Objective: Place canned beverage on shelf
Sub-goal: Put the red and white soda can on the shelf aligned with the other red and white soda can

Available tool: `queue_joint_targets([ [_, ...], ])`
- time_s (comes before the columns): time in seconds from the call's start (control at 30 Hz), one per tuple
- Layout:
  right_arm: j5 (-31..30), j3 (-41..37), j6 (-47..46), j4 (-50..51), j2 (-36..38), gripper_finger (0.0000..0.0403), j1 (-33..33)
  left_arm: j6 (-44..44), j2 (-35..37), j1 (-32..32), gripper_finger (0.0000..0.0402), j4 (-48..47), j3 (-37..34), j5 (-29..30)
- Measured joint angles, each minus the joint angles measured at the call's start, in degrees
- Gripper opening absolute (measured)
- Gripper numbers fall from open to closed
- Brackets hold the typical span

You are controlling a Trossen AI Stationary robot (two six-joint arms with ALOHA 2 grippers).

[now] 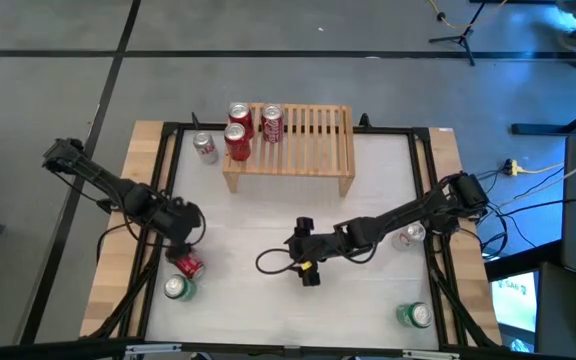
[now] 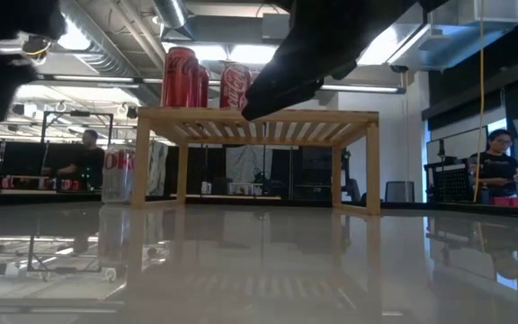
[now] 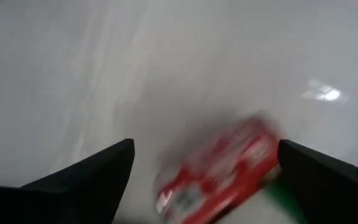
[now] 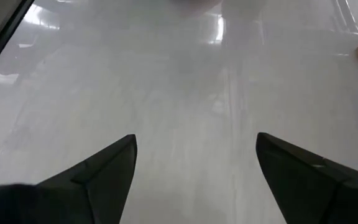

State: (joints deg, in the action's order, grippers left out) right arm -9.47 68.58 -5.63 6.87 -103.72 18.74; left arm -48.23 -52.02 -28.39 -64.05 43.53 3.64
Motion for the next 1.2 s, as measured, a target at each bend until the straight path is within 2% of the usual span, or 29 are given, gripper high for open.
queue_joint_targets([
  [0.07, -0.02, 0.0, -0.02, 0.16, 0.0, 0.0326, -0.02, -2.42, -0.12, -0.54, 0.0385, -3.2, -0.04, -1.44],
  [0.27, -1.03, 0.0, -0.05, 0.2, 0.0, 0.0326, -0.02, -2.77, -1.97, -2.32, 0.0385, -3.27, -0.04, -3.8],
  [0.6, -1.01, 0.0, -1.66, 1.77, 0.0, 0.0326, 0.0, -3.71, -12.37, -7.26, 0.0385, -2.89, -0.04, -10.88],
  [0.83, -1.01, 0.0, -1.64, 1.04, 0.0, 0.0326, 0.0, 0.56, -17.22, -10.22, 0.0385, 0.16, -0.04, -7.04],
  [1.03, -1.01, 0.0, -1.64, 0.57, -0.01, 0.0326, -0.01, 5.19, -19.77, -10.44, 0.0385, 3.37, 0.2, -4.94],
  [1.2, -1.01, 0.0, -1.47, 0.57, 0.0, 0.0326, 0.0, 5.5, -20.52, -10.42, 0.0385, 5.41, 0.22, -3.27],
])
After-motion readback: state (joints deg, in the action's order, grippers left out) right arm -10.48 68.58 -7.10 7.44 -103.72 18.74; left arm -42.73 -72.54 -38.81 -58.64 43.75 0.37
